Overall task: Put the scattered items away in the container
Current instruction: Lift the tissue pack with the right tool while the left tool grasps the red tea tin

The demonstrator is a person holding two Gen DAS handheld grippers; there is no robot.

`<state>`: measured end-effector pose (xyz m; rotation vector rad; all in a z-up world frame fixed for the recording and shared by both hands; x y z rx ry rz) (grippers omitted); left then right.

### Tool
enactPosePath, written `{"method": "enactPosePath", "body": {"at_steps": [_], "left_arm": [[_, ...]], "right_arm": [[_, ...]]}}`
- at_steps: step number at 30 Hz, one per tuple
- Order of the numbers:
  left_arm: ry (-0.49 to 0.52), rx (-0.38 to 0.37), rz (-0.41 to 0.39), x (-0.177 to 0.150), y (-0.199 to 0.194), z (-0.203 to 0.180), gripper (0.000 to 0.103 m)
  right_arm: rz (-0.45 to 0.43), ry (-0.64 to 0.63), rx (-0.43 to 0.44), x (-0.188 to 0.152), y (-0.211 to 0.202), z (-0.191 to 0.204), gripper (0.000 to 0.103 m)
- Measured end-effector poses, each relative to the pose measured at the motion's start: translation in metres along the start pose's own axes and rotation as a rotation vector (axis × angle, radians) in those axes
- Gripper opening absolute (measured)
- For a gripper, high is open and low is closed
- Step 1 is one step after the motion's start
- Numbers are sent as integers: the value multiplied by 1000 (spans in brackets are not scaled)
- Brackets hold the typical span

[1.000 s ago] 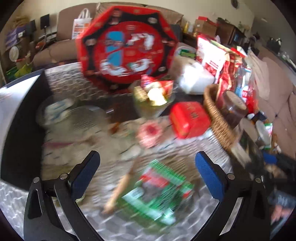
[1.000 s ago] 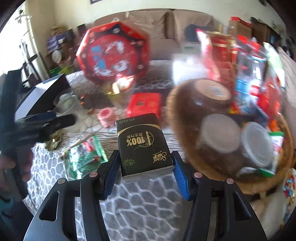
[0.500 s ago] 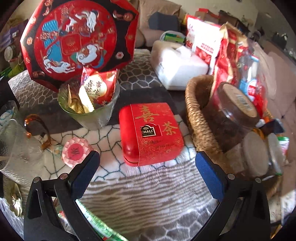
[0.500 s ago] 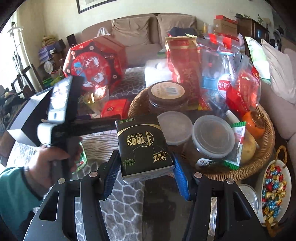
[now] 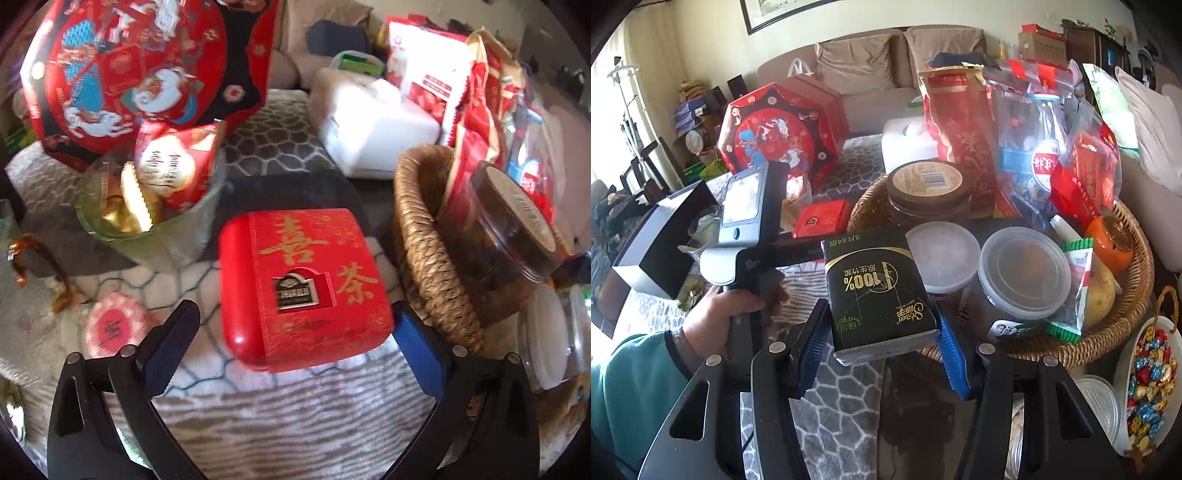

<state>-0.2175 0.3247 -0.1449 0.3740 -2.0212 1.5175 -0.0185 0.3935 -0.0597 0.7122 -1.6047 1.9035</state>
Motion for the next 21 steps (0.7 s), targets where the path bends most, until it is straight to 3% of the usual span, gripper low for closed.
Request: {"method": "enactPosePath", "body": {"at_steps": [11,21], "left_arm": [[9,-47,-18,-2,-15,1,86],[41,-84,-43,-10,-86,16,82]], "right_arm": [[11,-22,-1,0,1,9,57],[1,-84,5,15,-11,50,57]]}}
Point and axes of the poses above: each gripper's, at about its wrist camera, not at the fingertips, and y roughly the way its jaws point, z to its left, x to its top, the point moved 10 cm from there along y, roughly the way its jaws point, and after that the axes turned 2 degrees about -z, right-handed, at the moved point
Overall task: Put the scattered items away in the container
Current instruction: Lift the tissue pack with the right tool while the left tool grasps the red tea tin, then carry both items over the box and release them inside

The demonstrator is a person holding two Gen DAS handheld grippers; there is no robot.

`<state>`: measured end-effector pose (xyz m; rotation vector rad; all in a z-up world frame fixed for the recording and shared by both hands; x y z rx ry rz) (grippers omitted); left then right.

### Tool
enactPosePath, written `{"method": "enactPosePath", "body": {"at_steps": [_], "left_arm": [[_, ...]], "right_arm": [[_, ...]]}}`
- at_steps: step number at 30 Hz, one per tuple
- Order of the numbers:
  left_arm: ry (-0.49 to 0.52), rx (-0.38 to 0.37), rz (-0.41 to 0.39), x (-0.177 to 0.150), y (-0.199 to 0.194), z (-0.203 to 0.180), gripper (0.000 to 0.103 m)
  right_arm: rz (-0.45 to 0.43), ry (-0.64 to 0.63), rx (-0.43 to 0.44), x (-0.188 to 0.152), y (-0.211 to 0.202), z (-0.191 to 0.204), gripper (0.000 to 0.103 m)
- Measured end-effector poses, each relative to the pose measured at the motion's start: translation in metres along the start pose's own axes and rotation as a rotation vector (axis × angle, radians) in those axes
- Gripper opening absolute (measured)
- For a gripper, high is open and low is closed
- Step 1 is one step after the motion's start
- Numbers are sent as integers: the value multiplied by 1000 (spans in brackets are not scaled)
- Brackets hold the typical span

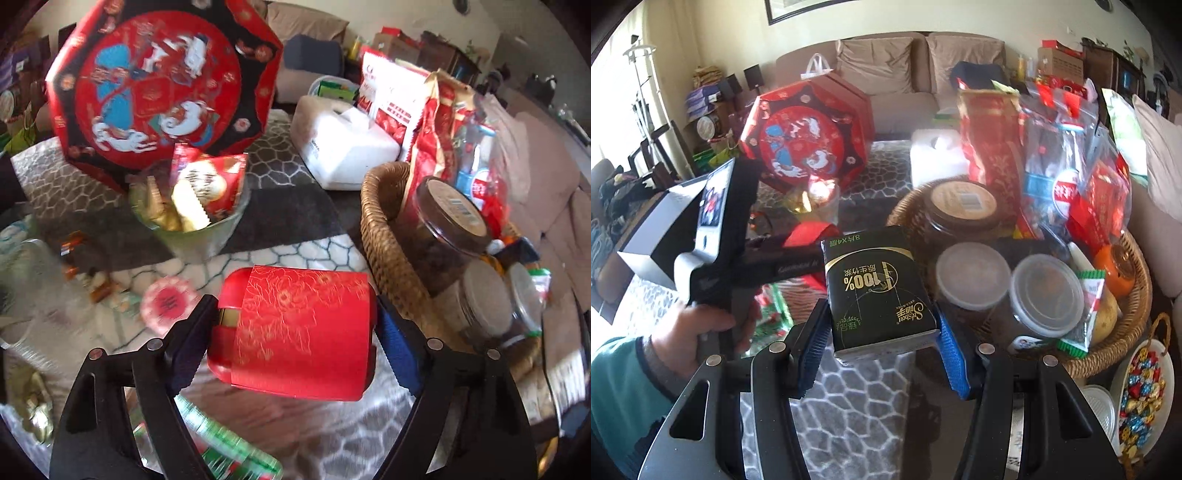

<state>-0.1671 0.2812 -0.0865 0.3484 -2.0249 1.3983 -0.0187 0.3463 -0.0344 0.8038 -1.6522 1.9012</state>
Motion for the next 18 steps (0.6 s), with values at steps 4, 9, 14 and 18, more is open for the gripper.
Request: {"method": "enactPosePath", "body": {"at_steps": [4,9,14,18], "left_arm": [[-2,-11,-19,1,-39,14,82],[-8,24,-67,14,-100,48,82],[-66,70,-105,27,-153,104,82],[-119,98,-153,43,-205,164,82]], "right_arm": [[-10,-19,18,7,-7,26,57],[-11,-54,48,17,-8,66,57],[-9,-116,87,32,-4,121,57],[-15,-166,143,52,0,175,57]]}}
Point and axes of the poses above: each gripper's, at about its wrist camera, not at the fingertips, and y roughly the way its jaws point, z to its left, x to its top, the point moved 10 cm from there along y, roughly the way its jaws point, and after that the axes turned 2 degrees about -z, right-handed, at the moved point
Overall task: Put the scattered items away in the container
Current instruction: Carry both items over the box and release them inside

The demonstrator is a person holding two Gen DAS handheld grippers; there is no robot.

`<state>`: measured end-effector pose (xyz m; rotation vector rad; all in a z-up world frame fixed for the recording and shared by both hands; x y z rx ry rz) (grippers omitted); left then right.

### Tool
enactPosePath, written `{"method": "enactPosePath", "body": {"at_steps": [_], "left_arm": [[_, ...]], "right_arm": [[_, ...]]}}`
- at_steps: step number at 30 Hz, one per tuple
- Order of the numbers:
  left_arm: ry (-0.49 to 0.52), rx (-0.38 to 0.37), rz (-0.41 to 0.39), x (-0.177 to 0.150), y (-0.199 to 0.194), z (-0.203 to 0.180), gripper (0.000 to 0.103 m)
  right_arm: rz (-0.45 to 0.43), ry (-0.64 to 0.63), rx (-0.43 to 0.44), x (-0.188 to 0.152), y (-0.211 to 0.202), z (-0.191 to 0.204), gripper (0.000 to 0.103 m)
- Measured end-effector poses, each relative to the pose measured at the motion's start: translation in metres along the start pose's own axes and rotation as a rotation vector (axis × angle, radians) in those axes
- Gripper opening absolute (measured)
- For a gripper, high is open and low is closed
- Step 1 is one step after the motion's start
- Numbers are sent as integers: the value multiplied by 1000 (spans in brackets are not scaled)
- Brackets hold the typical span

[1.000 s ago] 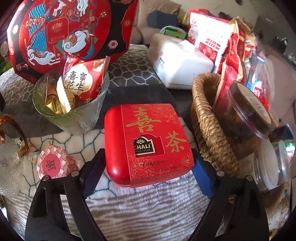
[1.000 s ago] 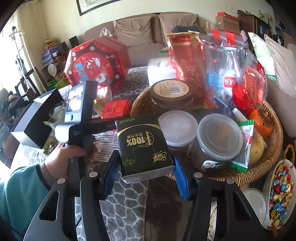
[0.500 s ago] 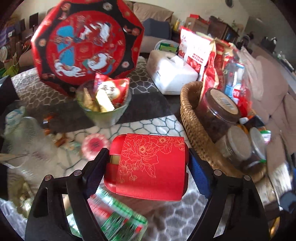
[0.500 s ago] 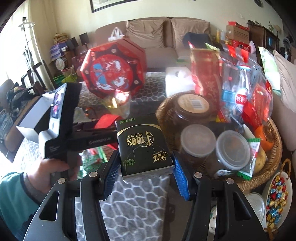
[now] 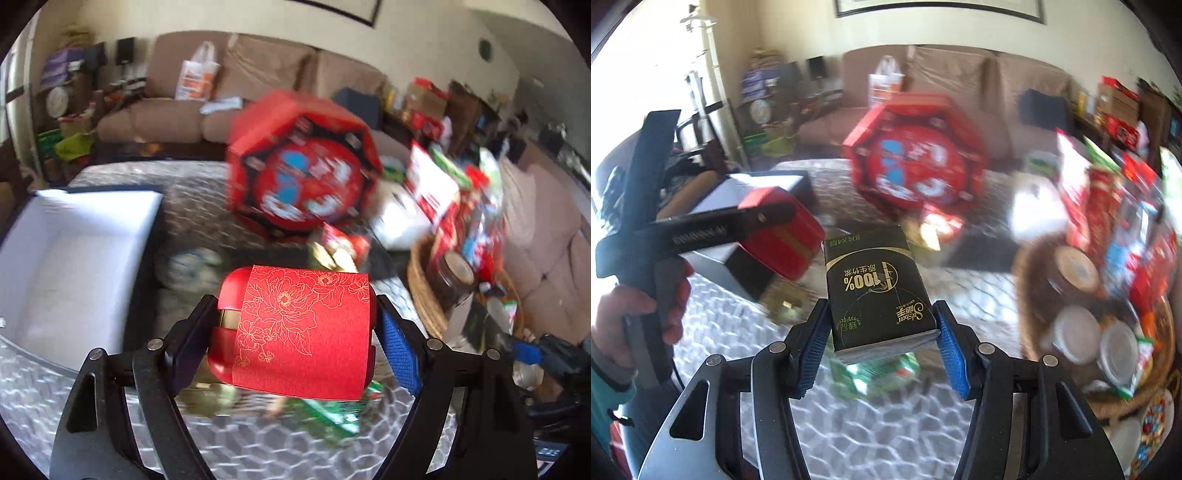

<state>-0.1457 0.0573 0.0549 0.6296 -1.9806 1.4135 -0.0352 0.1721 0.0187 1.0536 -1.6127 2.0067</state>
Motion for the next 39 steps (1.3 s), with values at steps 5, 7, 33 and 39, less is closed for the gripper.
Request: {"method": "enactPosePath", "body": {"at_steps": [5,7,33,39], "left_arm": [[-43,100,-34,39,-40,97,82],[-53,162,-38,53,-49,142,82],[-253,328,159,60,90,411,82],[-241,320,219,53,108,408,82]], "right_arm": [[23,-30,113,46,39,78,57],[48,-34,154,60,61,107,57],[491,-3,101,100,418,284,57],[504,-15,72,90,432,286,57]]}}
Point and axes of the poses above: each gripper's, at about its wrist camera, not at the fingertips, and y roughly the way its jaws point, z to its left, x to its top, the point moved 10 cm from there along y, roughly the way its jaws point, and after that the axes turned 2 degrees about -z, right-handed, at the moved point
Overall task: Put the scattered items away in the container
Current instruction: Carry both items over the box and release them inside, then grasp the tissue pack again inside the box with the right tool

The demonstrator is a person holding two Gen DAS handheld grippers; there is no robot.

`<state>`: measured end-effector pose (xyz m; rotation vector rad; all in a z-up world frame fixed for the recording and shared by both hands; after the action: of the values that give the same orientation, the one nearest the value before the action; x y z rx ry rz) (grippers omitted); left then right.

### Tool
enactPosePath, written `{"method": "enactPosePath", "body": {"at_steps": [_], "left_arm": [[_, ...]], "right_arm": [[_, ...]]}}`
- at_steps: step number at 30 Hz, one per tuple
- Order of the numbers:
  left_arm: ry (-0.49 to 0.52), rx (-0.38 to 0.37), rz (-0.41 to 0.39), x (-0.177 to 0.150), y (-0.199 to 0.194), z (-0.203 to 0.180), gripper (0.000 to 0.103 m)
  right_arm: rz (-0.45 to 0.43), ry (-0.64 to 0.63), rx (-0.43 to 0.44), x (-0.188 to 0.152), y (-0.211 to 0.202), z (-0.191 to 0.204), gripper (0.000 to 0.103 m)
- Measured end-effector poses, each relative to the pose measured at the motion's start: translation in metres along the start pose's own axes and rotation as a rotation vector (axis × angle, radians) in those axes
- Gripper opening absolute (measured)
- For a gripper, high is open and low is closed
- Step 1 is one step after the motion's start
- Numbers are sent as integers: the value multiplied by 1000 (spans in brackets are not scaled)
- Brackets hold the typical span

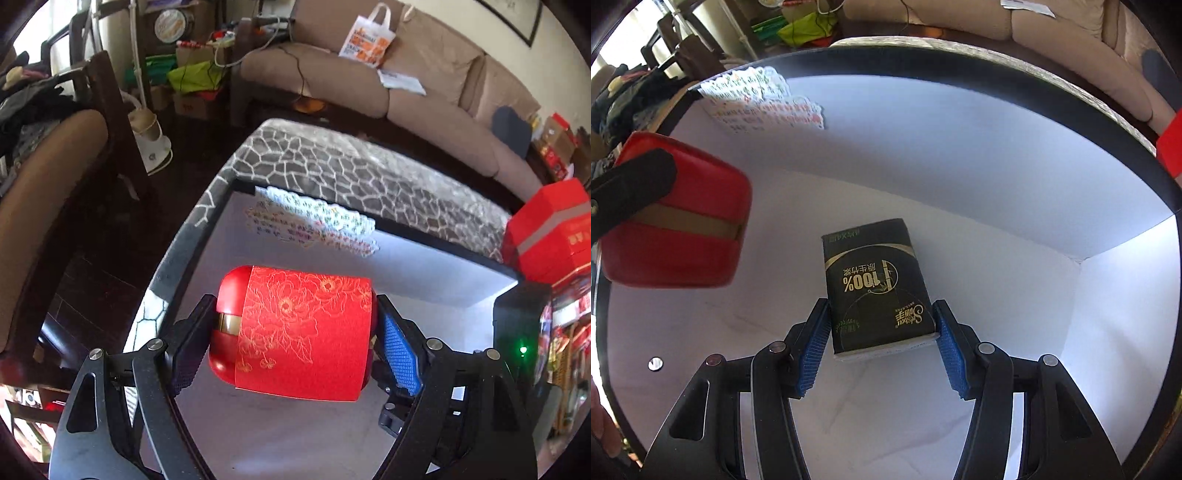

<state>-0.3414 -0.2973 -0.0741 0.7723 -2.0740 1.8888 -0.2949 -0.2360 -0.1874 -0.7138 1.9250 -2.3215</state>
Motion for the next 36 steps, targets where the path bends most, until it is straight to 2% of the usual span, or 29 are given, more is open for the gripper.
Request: {"method": "enactPosePath", "body": {"at_steps": [4,11,18,20,23,27,30,32,36], "left_arm": [[-6,11,57,-10,11,-1,81],[42,71,101,-22,17,-3,79],[1,43,117,-29,11,-3,78],[-21,10,101,-26,4,-2,79],[-24,8,84,-22,-9,3,79],[-37,-55,55,-16,-38,12,80],[-62,-87,34,-14,-58,25,81],[-99,-115,14,-13,-74,39,82],[-136,-127,-42,-11,-101,65,85]], "right_arm": [[15,35,11,-3,1,-8,58],[7,58,36,-5,-18,-23,61],[-4,37,74,-12,-37,-24,61],[-4,26,99,-16,-37,-18,61],[18,-17,148,-28,-41,8,61],[24,-158,219,-36,-45,42,60],[20,-258,226,-43,-47,66,60],[30,-277,249,-46,-45,80,55],[50,-302,239,-50,-36,94,54]]}}
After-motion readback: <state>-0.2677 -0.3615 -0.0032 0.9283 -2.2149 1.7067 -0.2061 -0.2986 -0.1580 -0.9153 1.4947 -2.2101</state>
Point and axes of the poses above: each gripper's, at about its wrist camera, not at the fingertips, and y roughly the way its jaws point, z to its left, x to its top, the point moved 10 cm from there along y, roughly the way its jaws point, and after that the axes turned 2 degrees about -z, right-handed, at the moved point
